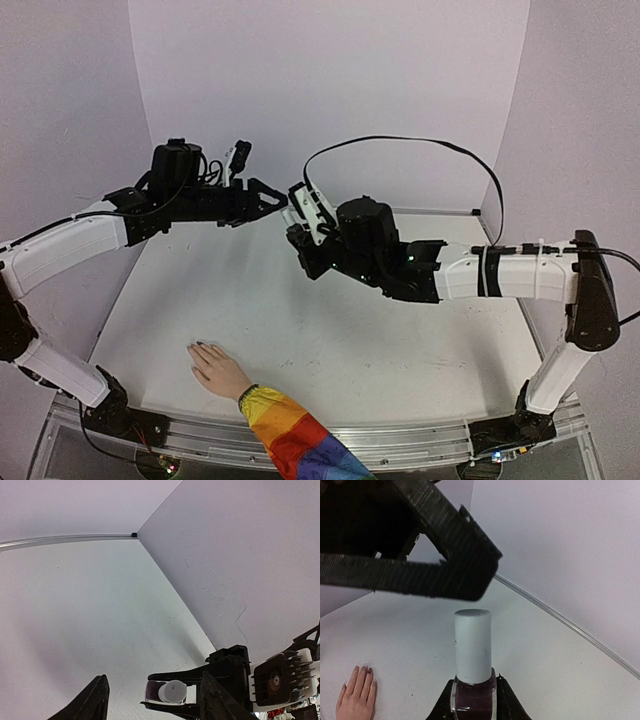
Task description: Paint the nails
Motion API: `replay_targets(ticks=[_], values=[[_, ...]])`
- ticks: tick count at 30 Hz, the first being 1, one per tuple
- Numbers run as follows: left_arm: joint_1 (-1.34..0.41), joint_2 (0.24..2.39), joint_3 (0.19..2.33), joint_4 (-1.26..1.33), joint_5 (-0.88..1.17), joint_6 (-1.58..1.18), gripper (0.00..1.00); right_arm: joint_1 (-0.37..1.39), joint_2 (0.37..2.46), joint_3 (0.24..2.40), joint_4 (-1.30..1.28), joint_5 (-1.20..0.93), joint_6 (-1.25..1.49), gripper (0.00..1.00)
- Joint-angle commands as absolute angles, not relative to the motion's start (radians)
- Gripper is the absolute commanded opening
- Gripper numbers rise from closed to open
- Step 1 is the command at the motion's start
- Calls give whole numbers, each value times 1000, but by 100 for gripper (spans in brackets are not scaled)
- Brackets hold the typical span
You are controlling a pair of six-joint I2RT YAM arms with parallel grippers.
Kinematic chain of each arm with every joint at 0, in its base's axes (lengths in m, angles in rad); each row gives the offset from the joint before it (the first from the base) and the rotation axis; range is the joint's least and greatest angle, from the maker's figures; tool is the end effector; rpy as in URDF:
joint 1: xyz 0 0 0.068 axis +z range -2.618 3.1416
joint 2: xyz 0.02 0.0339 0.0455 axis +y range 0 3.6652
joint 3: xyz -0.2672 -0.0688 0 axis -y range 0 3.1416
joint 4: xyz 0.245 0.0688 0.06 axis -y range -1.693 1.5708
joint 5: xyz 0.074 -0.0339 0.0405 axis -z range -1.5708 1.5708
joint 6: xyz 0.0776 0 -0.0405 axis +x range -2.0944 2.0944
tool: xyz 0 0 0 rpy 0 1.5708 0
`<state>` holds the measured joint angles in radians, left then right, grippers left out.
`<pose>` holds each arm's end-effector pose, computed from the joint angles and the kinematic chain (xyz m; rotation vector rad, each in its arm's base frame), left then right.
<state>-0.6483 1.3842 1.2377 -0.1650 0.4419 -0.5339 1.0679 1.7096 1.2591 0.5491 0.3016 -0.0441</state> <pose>0.2659 -0.2431 0.3555 0.4445 1.9931 -1.1941 0.2376 0.3841 0.3400 -0.5724 1.3932 0.6064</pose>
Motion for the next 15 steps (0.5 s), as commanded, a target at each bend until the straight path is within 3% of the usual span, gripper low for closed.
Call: replay_targets(ticks=[1,6,12,15], values=[[-680,1388,1284,-108,451,-549,60,1078,1714,1335,605,327,-66,0],[-695,1399,1293,-104,442,-537,50,1086,1725,1348,607,325,-70,0],[-711,1417,1297,-103,426,-521,28,1091,1723,1348,605,330,-71,0],[-721,1420,1294,-103,426,-509,22,1091,1720,1345,607,331,-66,0]])
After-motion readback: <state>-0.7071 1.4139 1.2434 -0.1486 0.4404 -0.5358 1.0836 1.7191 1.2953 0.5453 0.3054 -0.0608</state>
